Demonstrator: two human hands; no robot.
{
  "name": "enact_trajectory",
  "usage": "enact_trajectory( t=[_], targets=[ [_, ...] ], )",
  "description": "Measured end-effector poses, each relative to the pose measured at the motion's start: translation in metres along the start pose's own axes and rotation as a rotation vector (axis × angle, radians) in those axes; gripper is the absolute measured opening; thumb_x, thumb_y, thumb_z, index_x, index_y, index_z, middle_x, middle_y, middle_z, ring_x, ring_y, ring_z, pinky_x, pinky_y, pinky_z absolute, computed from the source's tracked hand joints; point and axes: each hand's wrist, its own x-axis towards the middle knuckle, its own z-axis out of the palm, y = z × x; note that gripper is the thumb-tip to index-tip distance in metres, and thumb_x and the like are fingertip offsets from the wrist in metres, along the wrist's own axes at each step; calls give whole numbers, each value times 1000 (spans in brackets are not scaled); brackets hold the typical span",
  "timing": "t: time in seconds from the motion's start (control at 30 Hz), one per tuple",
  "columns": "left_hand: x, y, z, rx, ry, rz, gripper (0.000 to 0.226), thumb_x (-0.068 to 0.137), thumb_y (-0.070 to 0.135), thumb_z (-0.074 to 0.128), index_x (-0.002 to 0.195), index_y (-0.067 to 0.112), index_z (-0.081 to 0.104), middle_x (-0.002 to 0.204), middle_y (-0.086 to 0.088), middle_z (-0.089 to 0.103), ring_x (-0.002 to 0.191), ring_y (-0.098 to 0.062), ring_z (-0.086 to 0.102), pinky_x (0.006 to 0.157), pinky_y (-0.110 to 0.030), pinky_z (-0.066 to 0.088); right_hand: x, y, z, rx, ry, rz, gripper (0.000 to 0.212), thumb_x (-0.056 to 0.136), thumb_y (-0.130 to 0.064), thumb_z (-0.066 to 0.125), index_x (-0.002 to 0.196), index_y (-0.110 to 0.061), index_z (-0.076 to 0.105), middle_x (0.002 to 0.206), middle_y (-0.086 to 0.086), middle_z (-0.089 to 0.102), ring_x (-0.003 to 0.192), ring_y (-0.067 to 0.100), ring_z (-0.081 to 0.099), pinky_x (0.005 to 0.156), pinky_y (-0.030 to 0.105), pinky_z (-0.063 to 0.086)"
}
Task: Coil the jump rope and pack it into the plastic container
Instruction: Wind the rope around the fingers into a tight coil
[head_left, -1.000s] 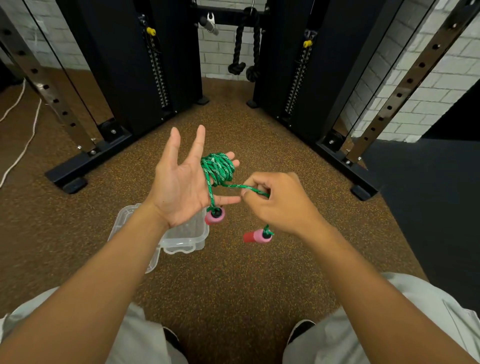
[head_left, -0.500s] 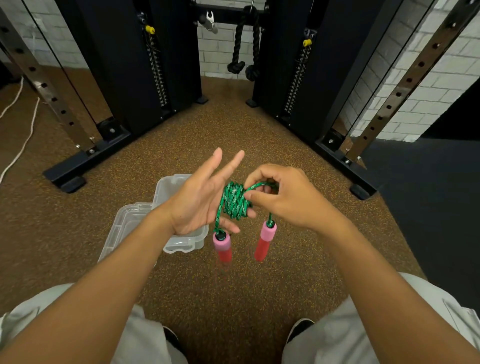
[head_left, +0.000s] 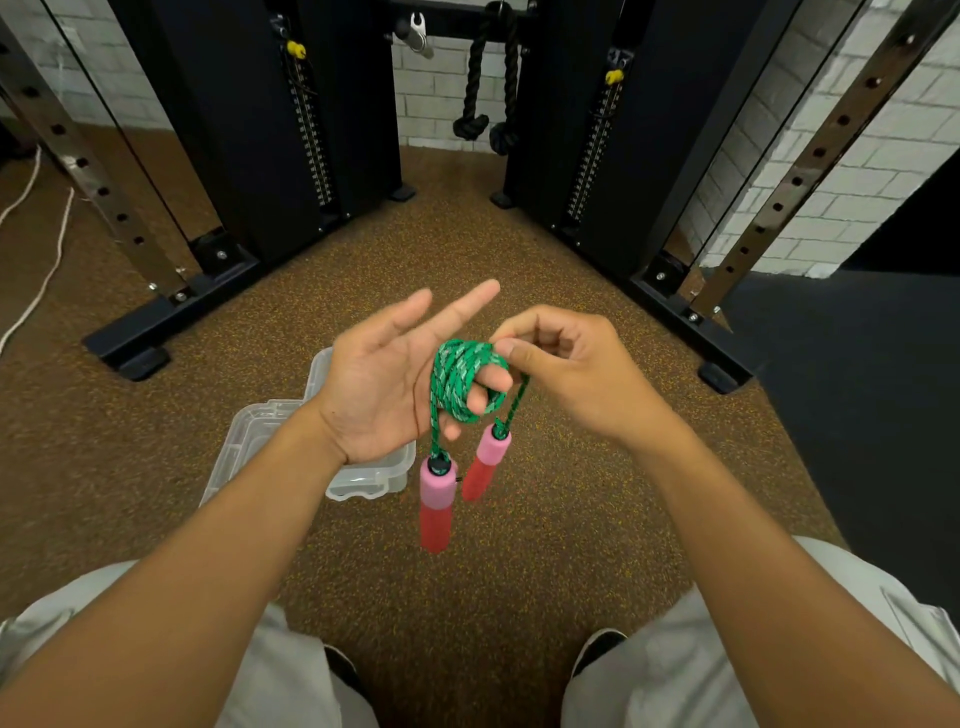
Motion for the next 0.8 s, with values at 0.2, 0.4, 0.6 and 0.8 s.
enact_trajectory(
  t=[0.2,0.4,0.6,0.8],
  targets=[
    [-3,5,-1,-210,18,150,74,90,63,42,158,34,37,115,-13,71,92,-20,69,70,-34,57,-1,13,12,-59,-53,88,12,103,-13,58,102,-11,70,87,9,75,77,19,70,76,30,57],
    [-4,12,-6,-61,125,147,71,93,58,40,160,48,18,151,-19,54,136,-29,56,113,-57,34,-6,21,25,-376,-191,171,23,106,-26,52,94,-15,68,77,3,71,64,8,68,61,23,56],
    [1,6,-3,-29,204,198,78,91,56,49,160,49,12,155,-15,50,141,-27,52,122,-57,23,-5,12,30,-449,-183,144,32,105,-30,55,89,-6,69,73,15,67,58,25,56,58,37,50],
    [8,-1,-5,170,321,248,75,93,62,41,158,53,6,169,-10,27,148,-18,41,126,-55,14,-6,2,27,-434,-197,97,19,102,-24,61,92,-15,75,59,9,62,46,12,47,50,17,42]
  ],
)
